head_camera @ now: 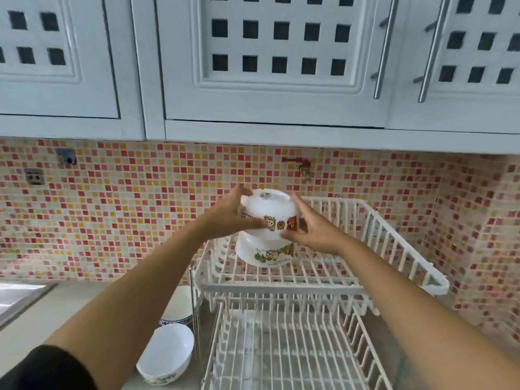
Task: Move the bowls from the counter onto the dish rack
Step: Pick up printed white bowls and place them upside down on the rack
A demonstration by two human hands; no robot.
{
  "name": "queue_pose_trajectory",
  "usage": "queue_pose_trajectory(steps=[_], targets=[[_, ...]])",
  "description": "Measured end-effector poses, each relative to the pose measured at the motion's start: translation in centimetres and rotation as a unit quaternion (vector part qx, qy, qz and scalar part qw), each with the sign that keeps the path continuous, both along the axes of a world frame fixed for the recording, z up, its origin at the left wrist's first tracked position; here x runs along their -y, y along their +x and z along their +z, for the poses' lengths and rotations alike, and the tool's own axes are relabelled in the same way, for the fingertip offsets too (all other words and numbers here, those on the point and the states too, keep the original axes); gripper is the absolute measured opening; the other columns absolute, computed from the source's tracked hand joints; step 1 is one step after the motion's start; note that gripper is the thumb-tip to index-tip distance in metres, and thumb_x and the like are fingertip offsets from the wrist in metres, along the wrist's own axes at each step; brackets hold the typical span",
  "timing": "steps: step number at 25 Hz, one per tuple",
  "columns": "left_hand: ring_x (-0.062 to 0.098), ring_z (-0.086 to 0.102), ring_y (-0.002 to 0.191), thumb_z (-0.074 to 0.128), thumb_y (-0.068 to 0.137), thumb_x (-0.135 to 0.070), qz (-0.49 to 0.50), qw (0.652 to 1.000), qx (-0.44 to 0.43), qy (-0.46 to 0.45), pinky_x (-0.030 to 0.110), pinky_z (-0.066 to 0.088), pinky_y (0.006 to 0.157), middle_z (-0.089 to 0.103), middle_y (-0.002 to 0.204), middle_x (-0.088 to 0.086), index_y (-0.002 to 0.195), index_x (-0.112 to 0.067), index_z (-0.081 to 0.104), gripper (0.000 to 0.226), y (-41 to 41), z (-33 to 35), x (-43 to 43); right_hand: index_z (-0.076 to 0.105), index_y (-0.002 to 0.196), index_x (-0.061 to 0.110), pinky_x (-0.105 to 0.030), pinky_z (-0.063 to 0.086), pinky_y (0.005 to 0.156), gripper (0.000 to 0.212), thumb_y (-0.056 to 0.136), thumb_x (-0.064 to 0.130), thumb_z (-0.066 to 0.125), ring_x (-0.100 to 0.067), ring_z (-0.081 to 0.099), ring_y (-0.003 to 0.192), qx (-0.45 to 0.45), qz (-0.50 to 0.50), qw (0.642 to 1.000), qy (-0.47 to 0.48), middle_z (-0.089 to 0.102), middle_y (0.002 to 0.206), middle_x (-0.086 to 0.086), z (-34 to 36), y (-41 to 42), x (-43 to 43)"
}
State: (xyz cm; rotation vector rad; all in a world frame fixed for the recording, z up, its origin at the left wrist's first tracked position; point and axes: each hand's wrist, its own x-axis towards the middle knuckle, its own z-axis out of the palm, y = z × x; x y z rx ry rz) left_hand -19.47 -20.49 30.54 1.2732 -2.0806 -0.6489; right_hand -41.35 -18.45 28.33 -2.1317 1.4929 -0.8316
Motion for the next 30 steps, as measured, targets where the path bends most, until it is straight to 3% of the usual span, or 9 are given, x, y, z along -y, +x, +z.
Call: queue_pose_trajectory(steps=[3, 7, 12, 15, 20, 23, 27, 30], targets=[[0.029, 0.055, 0.111, 0.078, 0.070, -0.039, 0.010, 0.999, 0.021, 0.032, 0.036, 0.053, 0.088, 0.044, 0.132, 0.012, 0.133, -0.028, 0.028, 0.081, -0.8, -0.9, 1.2, -0.005, 0.151, 0.032, -0.043, 0.023, 0.117, 0.102, 0.079, 0.048, 0.067, -0.019, 0.014, 0.146, -0.037, 0.015, 0.999, 0.025, 0.001, 0.160, 0.006, -0.8, -0.4, 1.8], [0.034, 0.054, 0.118, 0.077, 0.069, -0.042, 0.017, 0.994, 0.085, 0.071, 0.048, 0.049, 0.098, 0.047, 0.138, 0.013, 0.143, -0.035, 0.014, 0.097, -0.9, -1.8, 2.2, -0.004, 0.150, 0.032, -0.049, 0.019, 0.117, 0.106, 0.076, 0.049, 0.070, -0.022, 0.008, 0.146, -0.096, 0.014, 0.994, 0.045, 0.000, 0.158, 0.008, -1.3, -0.6, 3.0], [0.028, 0.053, 0.111, 0.073, 0.077, -0.037, 0.022, 0.987, 0.138, 0.074, 0.035, 0.046, 0.093, 0.051, 0.134, 0.013, 0.146, -0.025, 0.012, 0.092, -1.5, -2.4, 2.2, -0.003, 0.151, 0.025, -0.043, 0.016, 0.117, 0.104, 0.079, 0.038, 0.072, -0.023, 0.011, 0.145, -0.117, 0.009, 0.991, 0.066, 0.000, 0.158, 0.005, -1.9, -0.5, 3.1], [0.028, 0.054, 0.112, 0.071, 0.078, -0.039, 0.025, 0.981, 0.180, 0.061, 0.036, 0.045, 0.095, 0.051, 0.136, 0.014, 0.147, -0.023, 0.009, 0.094, -1.6, -2.5, 2.2, -0.003, 0.151, 0.022, -0.040, 0.017, 0.116, 0.106, 0.078, 0.035, 0.073, -0.024, 0.013, 0.145, -0.134, -0.003, 0.988, 0.072, 0.004, 0.158, 0.001, -2.0, -0.2, 2.8], [0.034, 0.040, 0.134, 0.069, 0.082, -0.027, 0.005, 0.981, 0.186, 0.052, 0.042, 0.034, 0.108, 0.035, 0.151, 0.015, 0.150, -0.022, -0.002, 0.099, -1.1, -1.1, 1.0, -0.008, 0.150, 0.023, -0.040, 0.017, 0.116, 0.115, 0.074, 0.023, 0.078, -0.023, 0.006, 0.147, -0.145, -0.006, 0.986, 0.079, -0.006, 0.159, 0.004, -0.4, 0.7, 1.5], [0.033, 0.039, 0.136, 0.060, 0.089, -0.022, 0.019, 0.983, 0.179, -0.023, 0.044, 0.034, 0.110, 0.027, 0.155, 0.013, 0.150, -0.017, 0.008, 0.080, 0.9, 1.2, -0.1, -0.005, 0.151, 0.024, -0.037, 0.021, 0.114, 0.103, 0.079, 0.011, 0.068, -0.022, 0.003, 0.147, -0.129, -0.002, 0.991, 0.032, -0.006, 0.160, 0.003, 1.5, 2.8, 0.2], [0.030, 0.043, 0.133, 0.051, 0.094, -0.019, 0.104, 0.984, 0.139, -0.027, 0.040, 0.042, 0.106, 0.037, 0.150, 0.012, 0.146, -0.014, 0.028, 0.057, 8.2, 2.8, -1.3, 0.010, 0.152, 0.018, -0.038, 0.017, 0.116, 0.077, 0.089, 0.014, 0.054, -0.025, 0.011, 0.147, -0.171, 0.028, 0.981, -0.091, 0.009, 0.160, -0.006, 3.8, 9.9, -0.7], [0.029, 0.043, 0.132, 0.046, 0.096, -0.020, 0.175, 0.965, 0.194, -0.026, 0.038, 0.038, 0.105, 0.040, 0.148, 0.013, 0.143, -0.011, 0.035, 0.049, 14.4, 1.7, -2.0, 0.012, 0.151, 0.014, -0.038, 0.019, 0.116, 0.067, 0.093, 0.017, 0.046, -0.026, 0.013, 0.146, -0.207, 0.054, 0.969, -0.122, 0.011, 0.159, -0.008, 3.5, 16.9, -0.5]])
